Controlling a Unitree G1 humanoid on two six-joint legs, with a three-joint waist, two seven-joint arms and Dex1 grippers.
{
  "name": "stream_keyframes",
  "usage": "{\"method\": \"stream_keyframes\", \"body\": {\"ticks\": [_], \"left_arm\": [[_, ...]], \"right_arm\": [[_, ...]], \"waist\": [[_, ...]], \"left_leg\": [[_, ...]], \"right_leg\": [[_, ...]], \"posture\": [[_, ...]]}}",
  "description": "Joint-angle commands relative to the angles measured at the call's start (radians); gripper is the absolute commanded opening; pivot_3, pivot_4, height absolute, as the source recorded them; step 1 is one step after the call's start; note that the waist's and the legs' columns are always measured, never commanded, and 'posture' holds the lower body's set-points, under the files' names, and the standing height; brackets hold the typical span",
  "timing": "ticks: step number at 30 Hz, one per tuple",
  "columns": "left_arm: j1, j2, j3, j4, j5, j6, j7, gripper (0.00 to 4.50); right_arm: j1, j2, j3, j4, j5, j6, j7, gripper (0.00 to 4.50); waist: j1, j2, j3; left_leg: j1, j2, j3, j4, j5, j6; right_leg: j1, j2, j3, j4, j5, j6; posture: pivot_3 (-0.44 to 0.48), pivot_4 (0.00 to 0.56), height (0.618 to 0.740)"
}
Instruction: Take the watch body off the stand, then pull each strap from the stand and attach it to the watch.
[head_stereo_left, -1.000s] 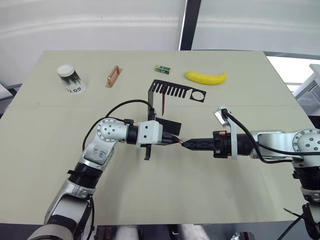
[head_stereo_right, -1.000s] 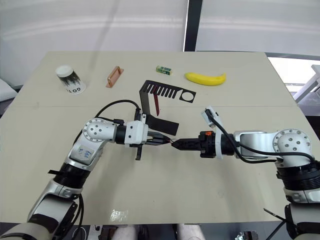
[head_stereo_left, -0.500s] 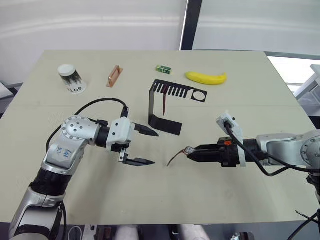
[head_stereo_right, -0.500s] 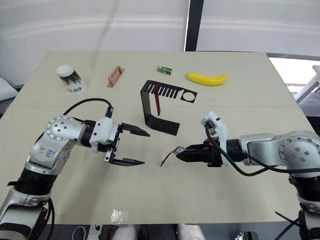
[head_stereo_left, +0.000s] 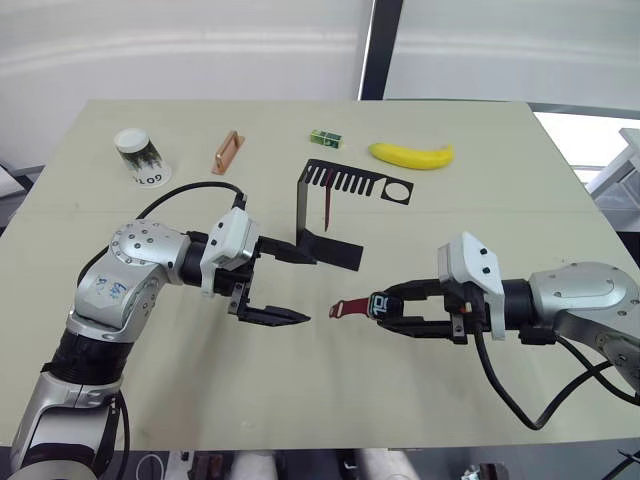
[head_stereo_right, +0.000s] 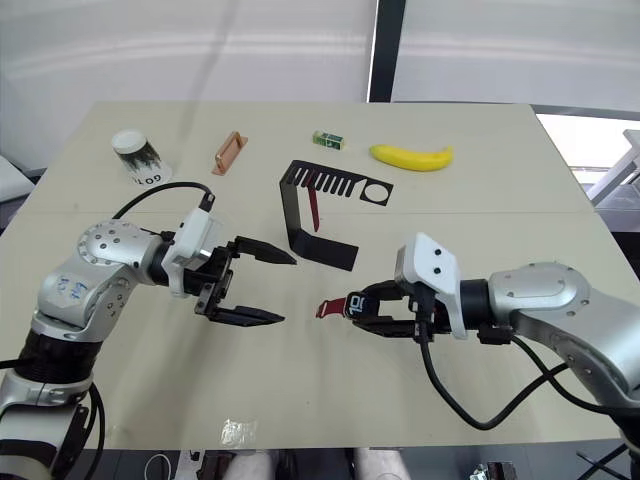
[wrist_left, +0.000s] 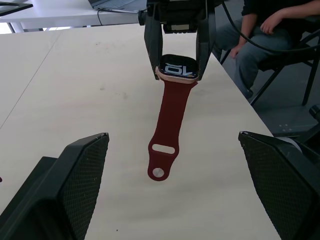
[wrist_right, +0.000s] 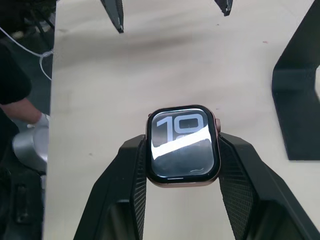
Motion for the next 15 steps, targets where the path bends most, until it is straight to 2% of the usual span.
{"method": "stream_keyframes", "body": {"ticks": [1,9,13,15], "left_arm": [[-0.016,0.001,0.015,-0.034,-0.010,-0.022,-0.004,4.47],[-0.018,0.000,0.016,-0.034,-0.013,-0.025,-0.001,4.47],[0.028,0.042,0.025,-0.036,-0.004,-0.030,-0.027,4.47],[0.071,0.078,0.035,-0.037,0.014,-0.048,-0.037,4.47]], "right_arm": [[0.034,-0.008,-0.005,-0.031,-0.122,-0.125,0.059,1.51],[0.083,0.024,-0.015,-0.022,-0.185,-0.178,0.094,1.51],[0.057,0.060,0.010,-0.003,-0.174,-0.159,0.098,1.51],[0.007,0.124,0.072,0.032,-0.188,-0.150,0.091,1.51]], "waist": [[0.000,0.000,0.000],[0.000,0.000,0.000],[-0.002,0.000,0.000],[-0.008,0.000,0.000]], "left_leg": [[0.000,0.000,0.000,0.000,0.000,0.000],[0.001,0.000,0.001,0.001,0.000,0.000],[0.001,0.000,0.001,0.001,0.000,0.000],[0.002,0.000,0.001,0.001,0.000,0.000]], "right_leg": [[0.000,0.000,0.000,0.000,0.000,0.000],[0.000,0.000,0.000,0.001,0.000,0.000],[0.000,0.000,0.000,0.002,0.000,-0.001],[0.000,0.001,0.001,0.003,-0.001,-0.001]], "posture": [[0.000,0.150,0.740],[0.000,0.150,0.740],[0.000,0.150,0.740],[0.000,0.150,0.740]]}}
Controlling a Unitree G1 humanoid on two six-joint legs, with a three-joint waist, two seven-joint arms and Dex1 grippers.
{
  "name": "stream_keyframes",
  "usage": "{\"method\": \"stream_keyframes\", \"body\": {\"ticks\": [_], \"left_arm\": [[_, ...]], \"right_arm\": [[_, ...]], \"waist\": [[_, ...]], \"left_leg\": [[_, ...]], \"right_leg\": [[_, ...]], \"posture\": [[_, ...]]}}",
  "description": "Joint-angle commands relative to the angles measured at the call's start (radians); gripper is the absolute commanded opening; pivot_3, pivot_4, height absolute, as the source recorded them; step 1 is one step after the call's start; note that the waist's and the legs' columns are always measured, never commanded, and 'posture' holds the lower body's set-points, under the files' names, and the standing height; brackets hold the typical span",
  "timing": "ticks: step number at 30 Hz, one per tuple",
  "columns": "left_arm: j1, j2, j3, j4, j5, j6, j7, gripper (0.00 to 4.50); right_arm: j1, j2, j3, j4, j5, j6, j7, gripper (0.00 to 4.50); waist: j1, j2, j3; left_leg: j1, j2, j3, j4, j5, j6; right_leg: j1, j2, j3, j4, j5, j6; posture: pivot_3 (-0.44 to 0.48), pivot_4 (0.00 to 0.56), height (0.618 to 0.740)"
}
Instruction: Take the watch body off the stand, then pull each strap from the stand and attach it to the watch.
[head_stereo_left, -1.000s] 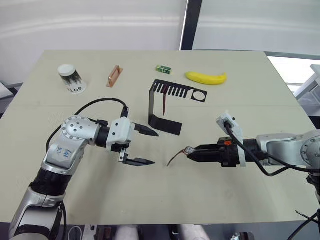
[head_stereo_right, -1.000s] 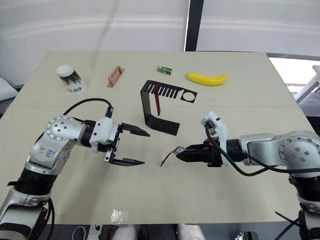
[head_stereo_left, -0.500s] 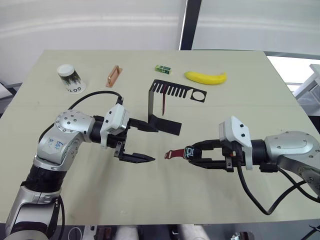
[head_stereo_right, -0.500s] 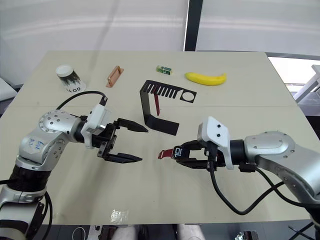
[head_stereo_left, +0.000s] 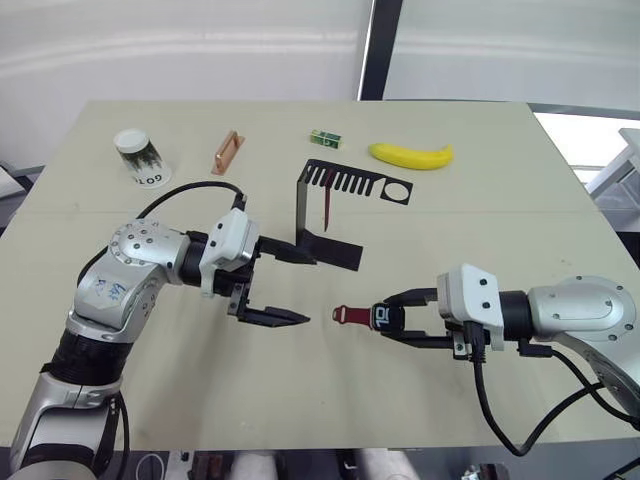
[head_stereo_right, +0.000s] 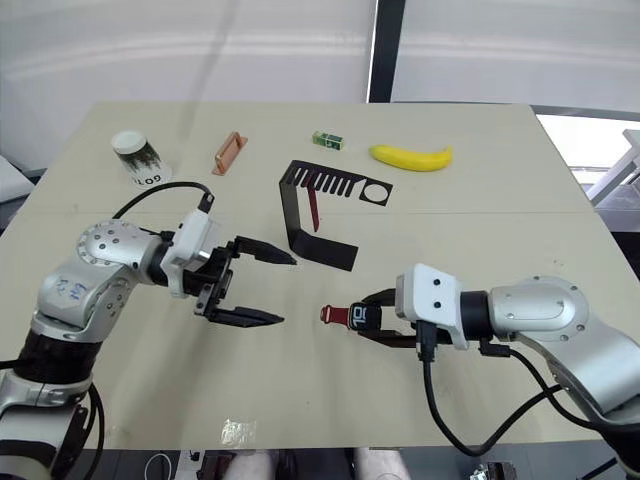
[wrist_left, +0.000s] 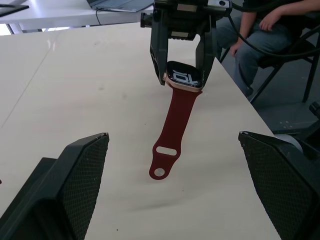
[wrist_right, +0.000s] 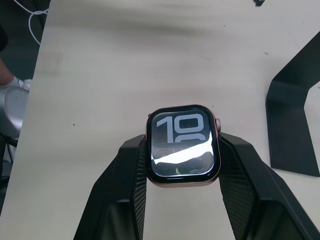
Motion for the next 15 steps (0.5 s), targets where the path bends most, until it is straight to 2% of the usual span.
{"method": "stream_keyframes", "body": {"ticks": [1,7,11,15], "left_arm": [[0.061,0.058,0.040,-0.032,0.014,-0.028,-0.018,4.47],[0.178,0.172,0.107,-0.013,0.043,-0.089,-0.046,4.47],[0.258,0.247,0.164,0.008,0.050,-0.115,-0.070,4.47],[0.300,0.265,0.186,0.001,0.053,-0.136,-0.056,4.47]], "right_arm": [[-0.081,0.098,0.080,0.043,-0.010,0.017,0.003,1.51],[-0.202,0.295,0.254,0.157,-0.084,0.081,-0.030,1.51],[-0.218,0.370,0.372,0.241,-0.186,0.055,-0.014,1.51],[-0.220,0.423,0.444,0.330,-0.297,0.035,-0.043,1.51]], "waist": [[-0.008,0.000,0.000],[-0.022,-0.002,0.001],[-0.023,-0.002,0.001],[-0.020,-0.002,0.001]], "left_leg": [[0.001,0.000,0.001,0.000,0.000,0.000],[0.000,0.000,0.000,0.001,0.000,-0.001],[0.000,0.000,0.000,0.000,0.000,-0.001],[0.000,0.000,0.001,0.001,0.000,-0.001]], "right_leg": [[0.000,0.000,0.000,0.001,0.000,0.000],[-0.001,0.000,0.000,0.003,-0.001,-0.002],[-0.002,0.000,-0.001,0.004,-0.002,-0.004],[-0.002,-0.001,-0.001,0.004,-0.002,-0.004]], "posture": [[0.000,0.150,0.740],[0.000,0.150,0.740],[0.000,0.150,0.740],[0.000,0.150,0.740]]}}
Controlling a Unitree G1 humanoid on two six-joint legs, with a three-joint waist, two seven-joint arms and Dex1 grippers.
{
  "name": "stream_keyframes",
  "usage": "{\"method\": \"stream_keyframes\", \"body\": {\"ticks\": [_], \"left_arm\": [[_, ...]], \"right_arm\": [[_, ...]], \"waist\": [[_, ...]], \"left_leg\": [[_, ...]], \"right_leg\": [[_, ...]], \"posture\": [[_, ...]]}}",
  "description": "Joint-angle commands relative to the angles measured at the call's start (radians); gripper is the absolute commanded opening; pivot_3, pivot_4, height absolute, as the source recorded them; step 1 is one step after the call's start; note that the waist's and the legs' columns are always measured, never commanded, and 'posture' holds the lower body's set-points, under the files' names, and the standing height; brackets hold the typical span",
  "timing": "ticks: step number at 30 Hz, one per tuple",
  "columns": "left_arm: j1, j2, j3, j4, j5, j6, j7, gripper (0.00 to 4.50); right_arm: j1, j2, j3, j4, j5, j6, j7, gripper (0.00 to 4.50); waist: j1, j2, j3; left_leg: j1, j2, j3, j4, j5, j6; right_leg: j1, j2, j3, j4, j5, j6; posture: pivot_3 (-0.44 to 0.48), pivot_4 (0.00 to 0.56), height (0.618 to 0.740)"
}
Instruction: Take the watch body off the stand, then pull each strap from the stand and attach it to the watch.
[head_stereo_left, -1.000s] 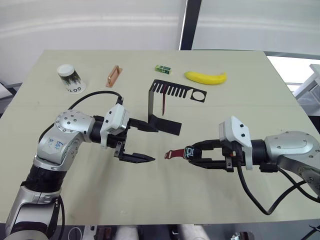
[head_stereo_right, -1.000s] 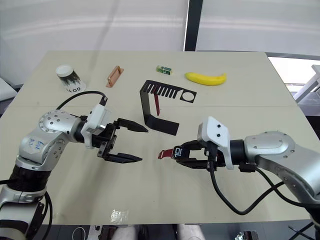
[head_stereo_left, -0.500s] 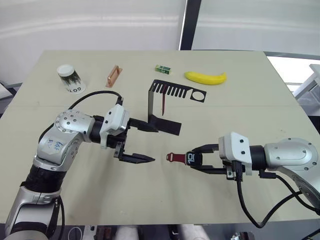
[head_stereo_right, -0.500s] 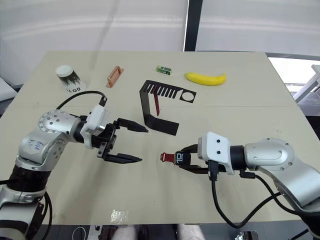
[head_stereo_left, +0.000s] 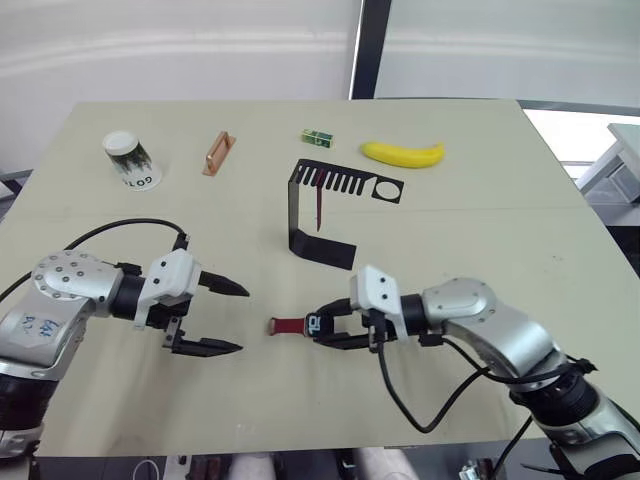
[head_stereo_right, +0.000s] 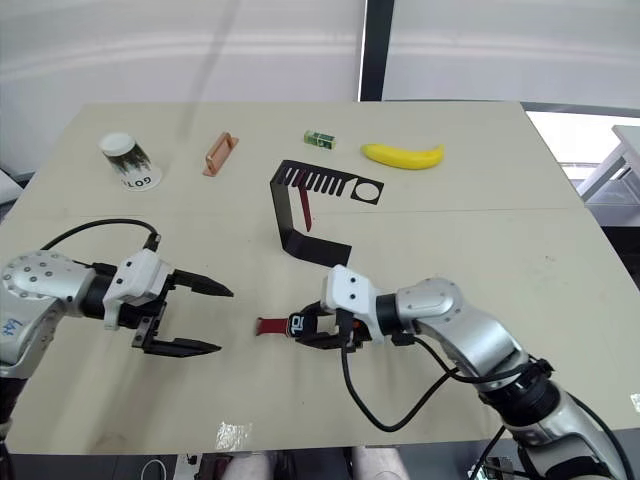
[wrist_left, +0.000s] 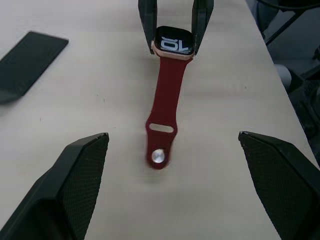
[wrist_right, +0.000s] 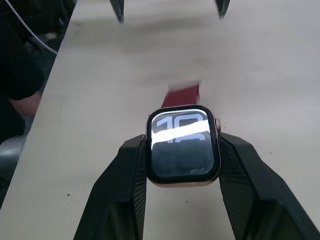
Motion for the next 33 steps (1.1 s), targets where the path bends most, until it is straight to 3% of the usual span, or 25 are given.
{"method": "stream_keyframes", "body": {"ticks": [1,8,17,18,19,22,23,27,31,33], "left_arm": [[0.023,0.010,0.039,-0.039,-0.002,-0.018,0.013,4.47],[0.087,-0.026,0.038,-0.139,-0.025,-0.006,0.068,4.47],[0.042,-0.054,-0.013,-0.106,0.020,-0.068,0.060,4.47],[0.035,-0.057,-0.017,-0.100,0.022,-0.071,0.060,4.50],[0.027,-0.064,-0.018,-0.091,0.022,-0.069,0.067,4.50],[0.029,-0.096,0.015,-0.073,-0.017,-0.006,0.124,4.50],[0.035,-0.103,0.025,-0.073,-0.024,0.008,0.138,4.50],[0.144,-0.143,0.122,-0.130,-0.056,0.054,0.242,4.50],[0.236,-0.226,0.300,-0.188,-0.203,0.226,0.427,4.50],[0.263,-0.250,0.356,-0.189,-0.233,0.272,0.484,4.50]], "right_arm": [[-0.001,0.029,0.027,0.028,-0.075,-0.004,-0.031,1.51],[0.034,0.001,0.025,-0.009,-0.106,0.010,0.007,1.51],[0.051,-0.008,0.009,-0.006,-0.135,-0.011,0.009,1.51],[0.052,-0.012,0.004,-0.008,-0.136,-0.019,0.014,2.66],[0.055,-0.035,-0.004,-0.016,-0.134,-0.048,0.041,2.95],[0.076,-0.088,-0.073,-0.060,-0.064,-0.071,0.110,4.46],[0.081,-0.094,-0.094,-0.069,-0.047,-0.060,0.113,4.46],[0.167,-0.125,-0.361,-0.129,0.110,0.026,0.062,4.46],[0.327,-0.126,-0.691,-0.159,0.256,0.105,-0.024,4.46],[0.386,-0.128,-0.790,-0.152,0.275,0.111,-0.053,4.46]], "waist": [[0.001,0.000,0.000],[-0.003,0.000,0.000],[-0.002,-0.001,-0.001],[-0.001,-0.001,-0.001],[-0.001,-0.001,-0.001],[0.001,-0.001,0.000],[0.001,-0.001,0.000],[-0.003,-0.001,0.000],[0.004,-0.002,-0.001],[0.007,-0.003,-0.002]], "left_leg": [[0.000,0.000,0.000,0.000,0.000,0.000],[0.000,0.000,0.000,0.000,0.000,0.000],[0.001,0.000,0.000,0.000,0.000,0.000],[0.001,0.000,0.000,0.001,0.000,0.000],[0.001,0.000,0.000,0.001,0.000,0.000],[0.001,-0.001,0.000,0.001,0.000,0.000],[0.001,0.000,0.000,0.001,0.000,0.000],[0.001,0.000,0.000,0.000,0.000,0.000],[0.001,0.000,-0.002,0.000,-0.001,0.000],[0.002,0.000,-0.003,0.000,-0.001,0.001]], "right_leg": [[0.000,0.000,0.000,0.000,0.000,0.000],[0.000,0.000,0.000,0.001,0.000,0.000],[0.001,0.001,0.000,0.001,0.000,0.000],[0.001,0.001,0.000,0.001,0.000,0.000],[0.001,0.001,0.000,0.001,0.000,0.000],[0.001,0.000,0.000,0.001,0.000,0.000],[0.001,0.000,0.000,0.001,0.000,0.000],[0.001,0.001,0.000,0.002,0.000,0.001],[0.002,0.000,-0.001,0.001,0.001,0.001],[0.004,0.000,-0.001,0.001,0.001,0.002]], "posture": [[0.000,0.150,0.740],[0.000,0.150,0.740],[0.000,0.150,0.740],[0.000,0.150,0.740],[0.000,0.150,0.740],[0.000,0.150,0.740],[0.000,0.150,0.740],[0.000,0.150,0.740],[0.000,0.150,0.740],[0.000,0.150,0.740]]}}
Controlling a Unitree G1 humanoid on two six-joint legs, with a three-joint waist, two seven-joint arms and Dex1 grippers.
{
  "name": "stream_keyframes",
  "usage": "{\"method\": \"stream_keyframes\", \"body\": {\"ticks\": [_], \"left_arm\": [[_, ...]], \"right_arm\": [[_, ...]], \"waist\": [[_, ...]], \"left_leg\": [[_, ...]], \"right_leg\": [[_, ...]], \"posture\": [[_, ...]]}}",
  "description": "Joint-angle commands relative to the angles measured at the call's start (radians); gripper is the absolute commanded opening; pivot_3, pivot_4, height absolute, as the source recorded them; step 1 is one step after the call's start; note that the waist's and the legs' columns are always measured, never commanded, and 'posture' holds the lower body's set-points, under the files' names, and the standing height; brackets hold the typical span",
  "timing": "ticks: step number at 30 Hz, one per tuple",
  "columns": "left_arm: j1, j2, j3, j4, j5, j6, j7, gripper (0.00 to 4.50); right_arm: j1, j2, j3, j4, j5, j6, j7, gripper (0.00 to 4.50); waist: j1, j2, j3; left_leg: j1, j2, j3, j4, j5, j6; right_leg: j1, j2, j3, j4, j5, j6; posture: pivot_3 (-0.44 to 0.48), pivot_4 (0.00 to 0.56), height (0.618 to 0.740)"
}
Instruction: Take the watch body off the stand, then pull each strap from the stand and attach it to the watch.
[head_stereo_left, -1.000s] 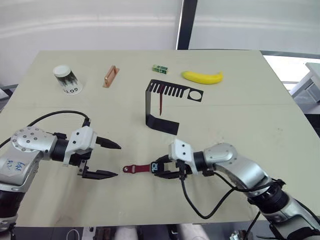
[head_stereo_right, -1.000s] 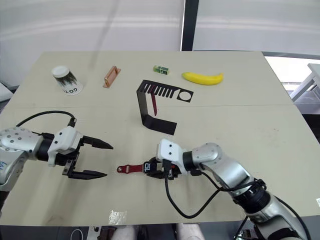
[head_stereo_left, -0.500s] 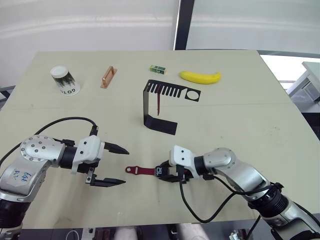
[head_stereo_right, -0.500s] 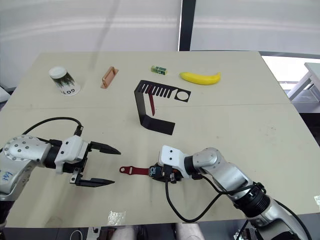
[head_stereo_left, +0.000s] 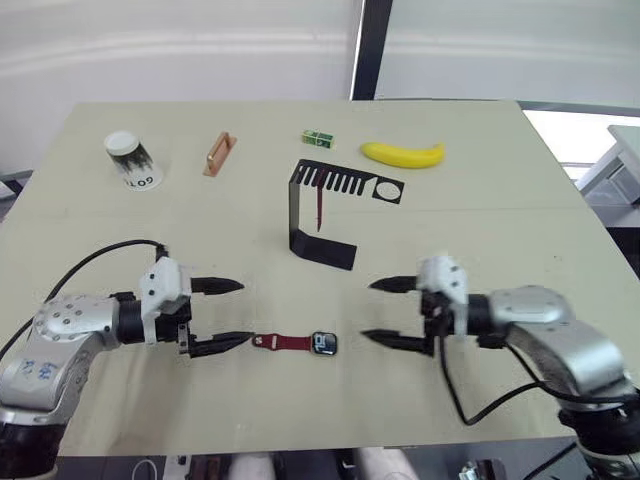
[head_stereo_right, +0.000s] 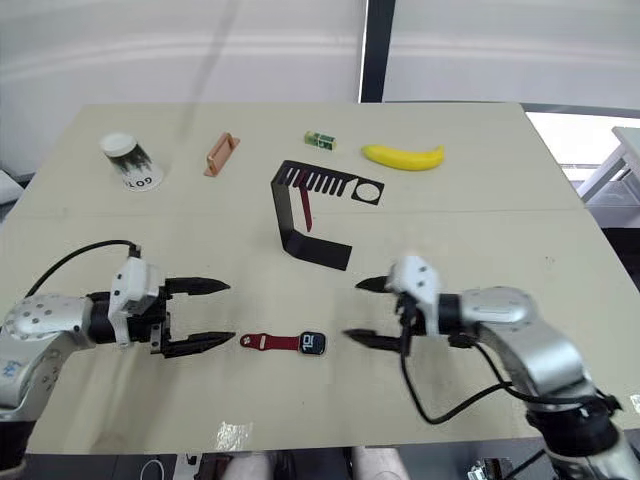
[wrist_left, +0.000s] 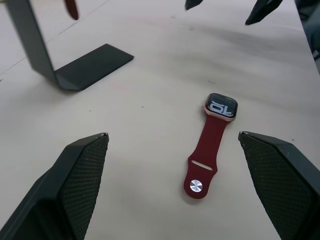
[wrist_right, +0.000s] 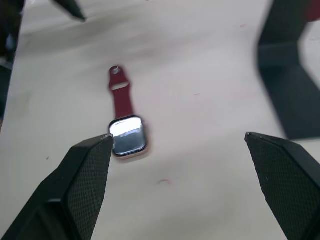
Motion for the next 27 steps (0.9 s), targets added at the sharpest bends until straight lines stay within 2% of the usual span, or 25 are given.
{"method": "stream_keyframes", "body": {"ticks": [1,4,5,6,7,11,18,23,27], "left_arm": [[0.036,-0.024,0.124,-0.027,-0.064,0.069,0.113,4.50],[0.083,-0.045,0.164,-0.035,-0.055,0.058,0.150,4.50],[0.103,-0.056,0.182,-0.037,-0.056,0.052,0.163,4.50],[0.117,-0.063,0.195,-0.036,-0.056,0.048,0.172,4.50],[0.126,-0.067,0.203,-0.035,-0.056,0.045,0.179,4.50],[0.118,-0.067,0.211,-0.042,-0.059,0.040,0.200,4.50],[0.028,-0.060,0.147,-0.090,-0.076,0.054,0.215,4.50],[-0.061,-0.092,0.028,-0.132,-0.048,0.064,0.263,4.50],[-0.117,-0.164,-0.055,-0.194,-0.037,0.071,0.359,4.50]], "right_arm": [[0.083,-0.004,-0.204,-0.015,0.075,0.022,-0.059,4.46],[0.165,-0.003,-0.320,-0.016,0.123,0.028,-0.066,3.63],[0.208,0.000,-0.361,-0.025,0.136,0.022,-0.060,3.16],[0.238,0.004,-0.385,-0.034,0.149,0.020,-0.059,2.48],[0.259,0.006,-0.401,-0.041,0.160,0.019,-0.060,2.12],[0.296,0.005,-0.395,-0.056,0.169,-0.004,-0.065,0.04],[0.251,0.001,-0.328,0.003,0.145,-0.076,-0.036,0.04],[0.086,0.058,-0.104,0.074,0.036,-0.137,-0.088,0.04],[-0.091,0.201,0.113,0.217,-0.145,-0.204,-0.200,0.04]], "waist": [[0.002,0.000,0.000],[0.003,0.000,0.000],[0.003,0.000,0.000],[0.002,0.000,0.000],[0.000,0.000,0.000],[-0.005,0.000,0.000],[-0.001,-0.001,0.000],[-0.008,-0.001,-0.001],[-0.012,0.000,0.000]], "left_leg": [[0.000,0.000,0.000,0.000,0.000,0.000],[0.000,-0.001,0.000,0.000,0.000,0.000],[0.000,-0.001,0.000,-0.001,0.000,0.000],[0.000,-0.001,0.000,-0.001,0.000,0.000],[0.001,0.000,0.000,-0.001,0.000,0.000],[0.001,-0.001,0.000,-0.001,0.000,-0.001],[0.001,-0.001,0.001,-0.001,0.001,-0.001],[0.002,-0.001,0.001,-0.001,0.001,-0.002],[0.003,-0.001,0.002,0.000,0.001,-0.002]], "right_leg": [[0.001,0.000,0.000,-0.001,0.000,0.000],[0.001,0.000,0.000,-0.001,0.000,0.000],[0.001,0.000,0.000,-0.001,0.000,0.000],[0.001,0.000,0.000,-0.001,0.000,0.000],[0.001,0.001,0.000,-0.001,0.000,0.000],[0.002,0.001,0.001,-0.001,0.000,0.000],[0.002,0.001,0.001,-0.001,0.000,0.000],[0.002,0.001,0.002,-0.001,0.001,0.001],[0.001,0.002,0.002,0.000,0.000,0.001]], "posture": [[0.000,0.150,0.740],[0.000,0.150,0.740],[0.000,0.150,0.740],[0.000,0.150,0.740],[0.000,0.150,0.740],[0.000,0.150,0.740],[0.000,0.150,0.740],[0.000,0.150,0.740],[0.000,0.150,0.740]]}}
